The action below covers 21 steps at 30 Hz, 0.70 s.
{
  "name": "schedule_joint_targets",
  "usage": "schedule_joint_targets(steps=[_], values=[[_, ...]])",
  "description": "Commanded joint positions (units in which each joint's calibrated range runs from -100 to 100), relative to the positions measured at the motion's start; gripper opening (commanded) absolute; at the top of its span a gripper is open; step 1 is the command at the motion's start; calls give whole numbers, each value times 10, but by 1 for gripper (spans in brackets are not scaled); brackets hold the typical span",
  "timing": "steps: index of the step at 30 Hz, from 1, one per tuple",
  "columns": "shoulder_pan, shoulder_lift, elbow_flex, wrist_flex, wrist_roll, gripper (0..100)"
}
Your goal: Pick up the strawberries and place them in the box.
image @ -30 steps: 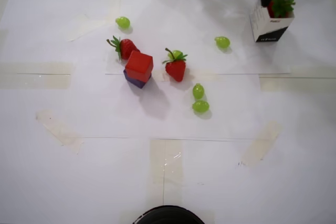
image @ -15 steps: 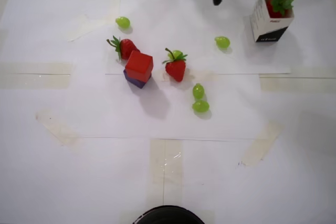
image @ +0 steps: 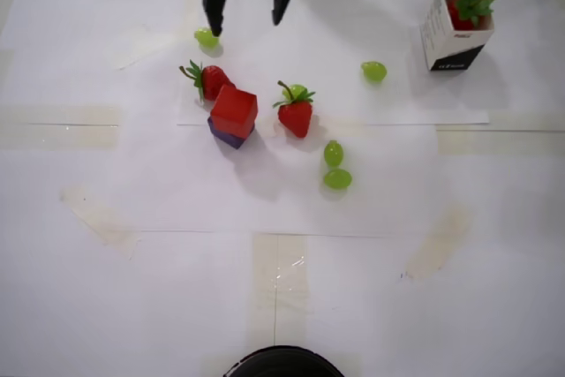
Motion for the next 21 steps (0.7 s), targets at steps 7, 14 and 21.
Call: schedule_joint_targets(steps=[7, 14, 21], values=[[43, 7, 102, -127, 39, 25], [41, 58, 109, -159, 40, 25], [39, 104, 110, -187, 33, 25]])
